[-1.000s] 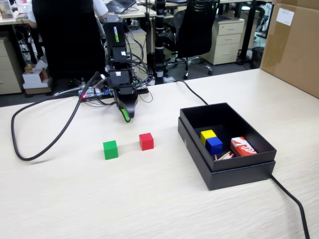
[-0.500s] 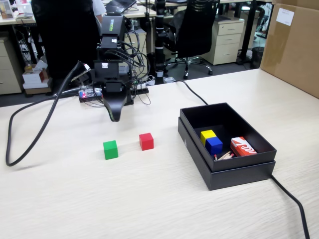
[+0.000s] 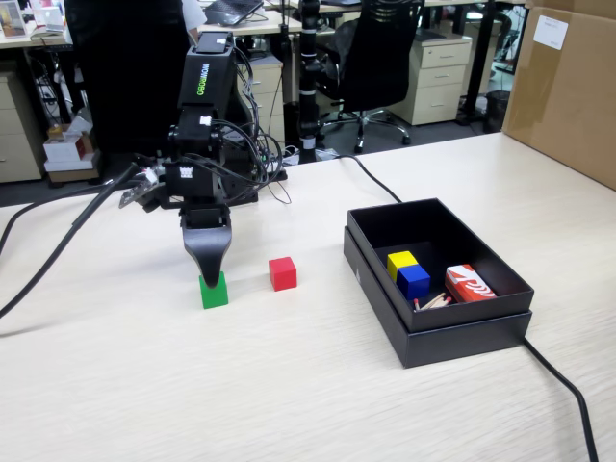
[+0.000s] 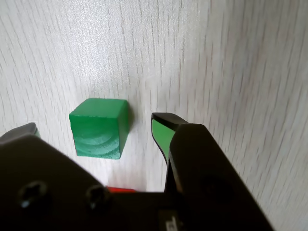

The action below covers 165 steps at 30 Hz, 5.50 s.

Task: Put the green cube on top of the red cube

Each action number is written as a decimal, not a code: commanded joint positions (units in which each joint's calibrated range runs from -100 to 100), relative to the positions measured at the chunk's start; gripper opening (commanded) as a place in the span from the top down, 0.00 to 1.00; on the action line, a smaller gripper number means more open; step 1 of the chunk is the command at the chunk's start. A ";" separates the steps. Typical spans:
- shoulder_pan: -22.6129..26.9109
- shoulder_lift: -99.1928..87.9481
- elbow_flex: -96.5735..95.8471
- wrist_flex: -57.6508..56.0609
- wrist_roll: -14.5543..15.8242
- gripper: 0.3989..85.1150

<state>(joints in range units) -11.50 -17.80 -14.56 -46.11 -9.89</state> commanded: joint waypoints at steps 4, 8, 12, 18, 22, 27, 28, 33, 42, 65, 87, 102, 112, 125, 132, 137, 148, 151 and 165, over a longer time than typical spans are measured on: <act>0.00 4.32 6.22 -0.59 -0.10 0.48; 0.15 6.04 7.31 -0.59 -0.05 0.49; 0.29 7.64 8.49 -0.67 0.15 0.54; 0.29 9.48 10.21 -0.67 0.39 0.73; 0.29 10.17 10.75 -0.67 0.44 0.86; 0.24 10.28 10.75 -0.67 0.63 0.99; 0.24 10.28 10.48 -0.67 0.63 0.99; 0.63 0.76 7.58 -4.21 1.81 0.99; 2.59 -19.44 4.50 -15.36 5.57 0.99; 12.26 -10.37 18.91 -18.64 14.70 0.99; 11.53 1.68 21.63 -17.78 12.99 0.99; 11.58 5.35 23.44 -16.40 13.09 0.99; 11.53 4.32 21.00 -16.48 13.09 0.99; 11.58 2.94 19.27 -16.48 13.09 0.99; 11.58 3.05 19.18 -16.57 13.14 0.99; 11.62 3.28 19.27 -16.40 13.19 0.99; 11.67 4.43 19.46 -15.19 13.19 0.99; 11.67 4.55 19.55 -15.19 13.19 0.99; 11.62 4.55 18.28 -15.19 13.19 0.99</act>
<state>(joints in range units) 0.12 -11.46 2.60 -62.45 3.30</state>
